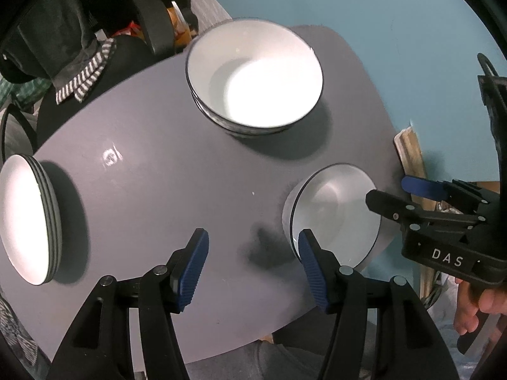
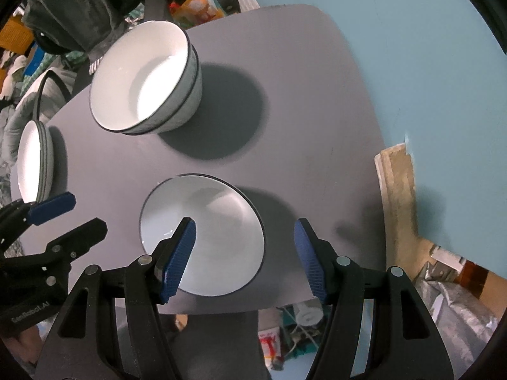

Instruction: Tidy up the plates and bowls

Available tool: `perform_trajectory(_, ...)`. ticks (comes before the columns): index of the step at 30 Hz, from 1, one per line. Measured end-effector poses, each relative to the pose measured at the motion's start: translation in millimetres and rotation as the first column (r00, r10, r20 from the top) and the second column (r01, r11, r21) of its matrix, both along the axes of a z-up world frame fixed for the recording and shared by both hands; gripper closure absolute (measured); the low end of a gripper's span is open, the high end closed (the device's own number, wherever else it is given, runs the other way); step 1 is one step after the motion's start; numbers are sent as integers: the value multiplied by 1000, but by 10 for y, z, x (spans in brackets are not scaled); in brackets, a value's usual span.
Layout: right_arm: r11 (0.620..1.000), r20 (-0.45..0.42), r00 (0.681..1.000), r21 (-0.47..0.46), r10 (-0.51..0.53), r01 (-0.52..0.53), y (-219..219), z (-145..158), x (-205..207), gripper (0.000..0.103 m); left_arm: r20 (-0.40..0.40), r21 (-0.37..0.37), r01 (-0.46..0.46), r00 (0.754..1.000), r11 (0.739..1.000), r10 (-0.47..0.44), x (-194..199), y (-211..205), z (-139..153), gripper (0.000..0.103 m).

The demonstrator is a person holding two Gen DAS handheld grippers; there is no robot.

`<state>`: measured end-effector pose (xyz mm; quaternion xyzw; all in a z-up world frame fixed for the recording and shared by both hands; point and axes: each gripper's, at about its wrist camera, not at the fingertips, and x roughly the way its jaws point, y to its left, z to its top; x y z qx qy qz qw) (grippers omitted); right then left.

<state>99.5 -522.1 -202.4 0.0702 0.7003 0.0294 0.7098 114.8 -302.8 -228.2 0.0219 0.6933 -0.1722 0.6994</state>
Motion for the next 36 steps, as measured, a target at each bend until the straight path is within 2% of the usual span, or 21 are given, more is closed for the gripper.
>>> perform_trajectory(7, 998, -14, 998, 31, -58, 58, -144, -130, -159, 40, -23, -7, 8, 1000, 1000, -9, -32, -83, -153, 43)
perform_trajectory(15, 997, -10, 998, 36, -65, 65, -153, -244, -232, 40, -24, -10, 32, 999, 999, -32, -46, -220, -290, 43)
perform_trajectory(22, 999, -9, 1000, 24, -29, 29, -145, -354, -253, 39, -29, 25, 57, 998, 998, -56, -51, -328, -472, 43)
perform_trajectory(36, 1000, -17, 1000, 10, 3, -3, 6, -421, -253, 40, -38, 11, 28, 999, 1000, -28, 31, -340, -600, 43)
